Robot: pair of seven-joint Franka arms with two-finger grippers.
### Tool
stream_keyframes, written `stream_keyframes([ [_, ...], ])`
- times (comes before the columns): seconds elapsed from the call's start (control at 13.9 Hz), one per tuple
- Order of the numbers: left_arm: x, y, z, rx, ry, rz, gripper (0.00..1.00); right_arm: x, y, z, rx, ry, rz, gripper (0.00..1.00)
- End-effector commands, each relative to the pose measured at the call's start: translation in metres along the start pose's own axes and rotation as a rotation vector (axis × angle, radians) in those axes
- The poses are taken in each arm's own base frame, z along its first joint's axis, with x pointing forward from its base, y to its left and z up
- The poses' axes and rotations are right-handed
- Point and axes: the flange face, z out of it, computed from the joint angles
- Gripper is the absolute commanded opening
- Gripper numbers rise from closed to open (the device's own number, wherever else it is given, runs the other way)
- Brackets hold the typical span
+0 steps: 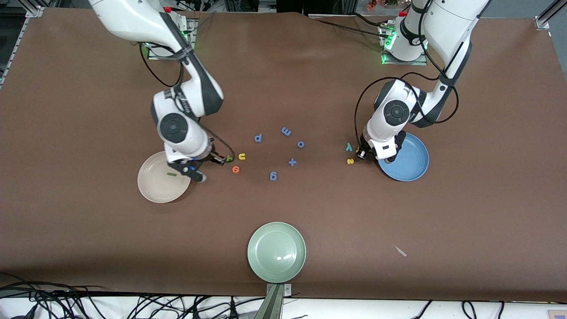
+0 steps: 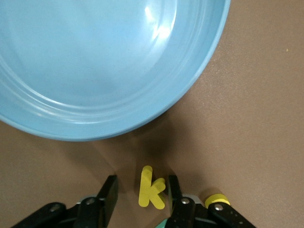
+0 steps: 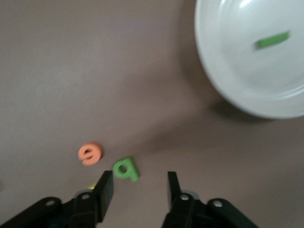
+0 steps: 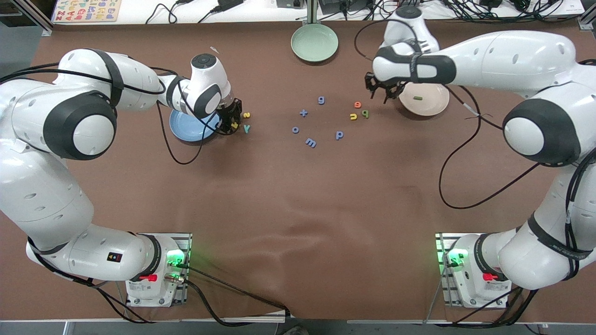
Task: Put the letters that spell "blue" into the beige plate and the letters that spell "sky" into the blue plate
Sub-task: 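Drop the yellow k in the blue plate while the right gripper reaches the q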
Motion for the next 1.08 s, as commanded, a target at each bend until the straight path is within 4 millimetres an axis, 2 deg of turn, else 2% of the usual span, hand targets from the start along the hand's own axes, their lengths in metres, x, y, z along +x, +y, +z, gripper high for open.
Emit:
stream_keyframes([
  [0.0, -0.001, 0.000, 0.003, 0.000, 0.016, 0.004, 0.40, -0.019, -0.021, 0.027, 0.010, 0.008, -0.004, 0.78],
  [0.07, -0.001, -0.001, 0.003, 0.002, 0.016, 0.004, 0.19, -0.025, -0.024, 0.035, 0.007, 0.011, -0.017, 0.78],
  [0.14, -0.001, 0.000, 0.002, 0.000, 0.017, 0.009, 0.04, -0.027, -0.024, 0.043, -0.006, 0.013, -0.027, 0.78],
  [0.22, 0.002, 0.002, -0.003, -0.003, 0.018, 0.009, 0.00, -0.028, -0.023, 0.050, -0.017, 0.011, -0.033, 0.78],
  [0.29, 0.006, 0.006, -0.010, 0.000, 0.021, 0.005, 0.00, -0.029, -0.022, 0.054, -0.025, 0.009, -0.042, 0.78],
  [0.65, 0.036, 0.046, -0.103, 0.112, 0.038, 0.007, 0.00, -0.030, -0.015, 0.063, -0.062, 0.026, -0.080, 0.78],
  [0.79, 0.055, 0.042, -0.112, 0.138, 0.030, 0.047, 0.00, -0.030, -0.011, 0.067, -0.077, 0.029, -0.091, 0.78],
  [0.94, 0.067, 0.033, -0.099, 0.158, 0.024, 0.088, 0.00, -0.030, -0.008, 0.071, -0.087, 0.042, -0.107, 0.78],
  [1.01, 0.080, 0.028, -0.095, 0.162, 0.021, 0.105, 0.00, -0.030, -0.008, 0.071, -0.076, 0.049, -0.108, 0.78],
])
